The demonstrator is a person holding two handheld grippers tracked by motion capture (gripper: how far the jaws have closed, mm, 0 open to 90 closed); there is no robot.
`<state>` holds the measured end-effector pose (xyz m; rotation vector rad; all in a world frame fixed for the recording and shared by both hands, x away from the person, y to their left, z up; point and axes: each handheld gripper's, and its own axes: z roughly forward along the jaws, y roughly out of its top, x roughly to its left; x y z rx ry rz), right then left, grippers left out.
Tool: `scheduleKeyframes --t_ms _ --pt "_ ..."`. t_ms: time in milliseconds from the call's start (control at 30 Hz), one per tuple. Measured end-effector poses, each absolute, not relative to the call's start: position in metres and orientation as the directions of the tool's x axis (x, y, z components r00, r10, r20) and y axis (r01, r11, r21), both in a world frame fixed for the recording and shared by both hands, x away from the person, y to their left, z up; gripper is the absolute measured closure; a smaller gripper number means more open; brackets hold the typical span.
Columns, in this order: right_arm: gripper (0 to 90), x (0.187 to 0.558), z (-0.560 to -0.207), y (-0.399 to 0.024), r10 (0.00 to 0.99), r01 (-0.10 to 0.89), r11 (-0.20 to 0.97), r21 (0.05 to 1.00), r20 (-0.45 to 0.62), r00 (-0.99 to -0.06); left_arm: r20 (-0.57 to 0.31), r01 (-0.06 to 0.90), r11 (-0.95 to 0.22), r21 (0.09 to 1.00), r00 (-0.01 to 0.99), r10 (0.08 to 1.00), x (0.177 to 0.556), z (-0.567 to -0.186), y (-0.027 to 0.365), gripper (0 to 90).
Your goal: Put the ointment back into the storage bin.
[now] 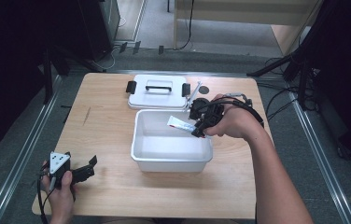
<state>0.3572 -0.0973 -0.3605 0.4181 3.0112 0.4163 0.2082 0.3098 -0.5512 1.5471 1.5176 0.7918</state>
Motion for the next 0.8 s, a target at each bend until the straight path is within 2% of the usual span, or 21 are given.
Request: scheduleKeyframes --t_ms 233,800 --pt "72.3 0.356 -0.374 -0.091 0.233 0.224 0.940 0.258 -0.004 -0.972 -0.104 0.484 0.053 0.874 0.080 0.991 0.208 -0.551 0.310 0.0" --pt "72.3 0.356 -0.411 -0.086 0.222 0.224 0.954 0.200 0.033 -0.975 -0.104 0.484 0.053 0.874 0.080 0.991 0.208 -0.551 0.310 0.0"
